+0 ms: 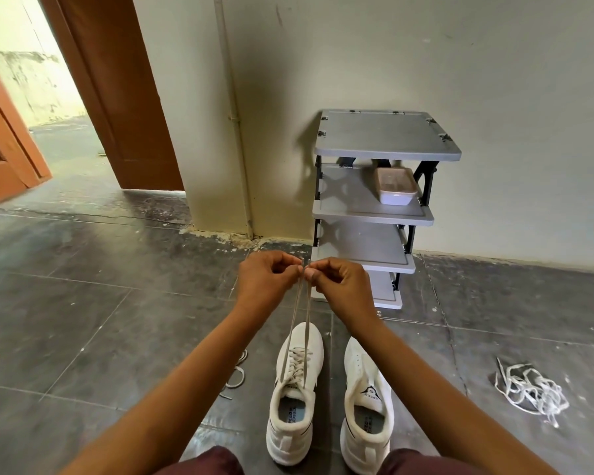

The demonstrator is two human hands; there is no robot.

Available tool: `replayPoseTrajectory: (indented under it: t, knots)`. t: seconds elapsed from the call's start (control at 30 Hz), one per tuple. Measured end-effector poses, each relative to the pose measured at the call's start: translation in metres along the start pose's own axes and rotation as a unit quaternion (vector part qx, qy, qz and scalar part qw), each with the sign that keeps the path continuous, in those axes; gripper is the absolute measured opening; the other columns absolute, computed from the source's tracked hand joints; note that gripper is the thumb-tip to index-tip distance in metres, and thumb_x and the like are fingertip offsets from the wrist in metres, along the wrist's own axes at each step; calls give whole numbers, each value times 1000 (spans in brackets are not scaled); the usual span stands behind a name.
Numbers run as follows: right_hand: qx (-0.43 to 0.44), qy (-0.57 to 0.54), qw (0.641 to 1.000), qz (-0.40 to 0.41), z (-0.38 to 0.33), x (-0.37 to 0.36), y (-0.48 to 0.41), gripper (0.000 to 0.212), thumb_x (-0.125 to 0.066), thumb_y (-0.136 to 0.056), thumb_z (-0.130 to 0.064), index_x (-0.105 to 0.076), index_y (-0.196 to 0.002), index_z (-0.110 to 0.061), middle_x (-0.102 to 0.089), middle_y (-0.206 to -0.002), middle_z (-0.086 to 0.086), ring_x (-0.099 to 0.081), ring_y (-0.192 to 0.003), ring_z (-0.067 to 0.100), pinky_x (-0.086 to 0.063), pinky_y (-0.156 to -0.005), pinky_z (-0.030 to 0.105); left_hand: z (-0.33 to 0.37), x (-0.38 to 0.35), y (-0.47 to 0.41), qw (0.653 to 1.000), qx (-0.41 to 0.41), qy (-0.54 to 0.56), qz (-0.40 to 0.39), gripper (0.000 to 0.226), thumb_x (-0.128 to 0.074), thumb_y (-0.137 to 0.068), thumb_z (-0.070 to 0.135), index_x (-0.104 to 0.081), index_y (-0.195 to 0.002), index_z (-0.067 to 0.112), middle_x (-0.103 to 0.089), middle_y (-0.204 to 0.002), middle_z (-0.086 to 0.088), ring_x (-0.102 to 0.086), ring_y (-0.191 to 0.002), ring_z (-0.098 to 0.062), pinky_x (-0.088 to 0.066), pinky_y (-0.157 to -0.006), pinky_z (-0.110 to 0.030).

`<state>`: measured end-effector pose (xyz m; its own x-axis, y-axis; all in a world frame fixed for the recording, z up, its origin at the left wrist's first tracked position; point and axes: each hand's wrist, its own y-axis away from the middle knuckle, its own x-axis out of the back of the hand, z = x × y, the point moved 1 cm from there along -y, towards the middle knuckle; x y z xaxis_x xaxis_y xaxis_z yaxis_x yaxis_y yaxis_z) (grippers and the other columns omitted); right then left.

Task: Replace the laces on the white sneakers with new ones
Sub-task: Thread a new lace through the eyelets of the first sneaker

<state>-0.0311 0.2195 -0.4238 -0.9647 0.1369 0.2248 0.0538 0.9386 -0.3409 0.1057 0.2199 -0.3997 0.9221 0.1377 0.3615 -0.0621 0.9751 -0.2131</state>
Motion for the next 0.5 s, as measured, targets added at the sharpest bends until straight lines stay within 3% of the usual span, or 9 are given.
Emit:
replayPoseTrajectory:
  t: [0.13, 0.27, 0.43, 0.5]
  knots:
    - [9, 9, 1000, -4, 0, -2, -1, 11, -69, -84, -15, -72, -91, -9, -71, -82, 5, -68, -78, 16, -57, -75, 28, -1, -1, -2, 1000, -2, -8, 3, 6, -68, -82, 9, -72, -87, 12, -72, -78, -9, -65, -67, -14, -56, -70, -29]
    - [3, 17, 1000, -3, 1, -3, -2, 9, -69, -83, -17, -73, -90, -11, -70, -82, 2, -68, -79, 16, -57, -75, 29, -2, -1, -2, 1000, 1, 13, -4, 12, -68, -83, 8, -69, -79, 20, -72, -76, -6, -69, -73, -20, -58, -72, -31]
    - [0, 33, 999, -19, 5, -4, -4, 5, -65, -87, -19, -67, -87, -14, -68, -79, -1, -66, -76, 10, -51, -69, 13, -5, -3, -2, 999, 25, 46, -15, 16, -63, -87, 9, -64, -79, 23, -70, -80, -7, -68, -78, -19, -57, -75, -32]
    - [-32, 13, 998, -53, 8, -5, -3, 5, -58, -92, -18, -59, -87, -15, -67, -78, 0, -65, -73, 9, -51, -67, 13, -9, -5, -3, 997, 49, 49, -27, 15, -56, -91, 9, -60, -84, 21, -68, -85, -9, -67, -84, -23, -56, -78, -37]
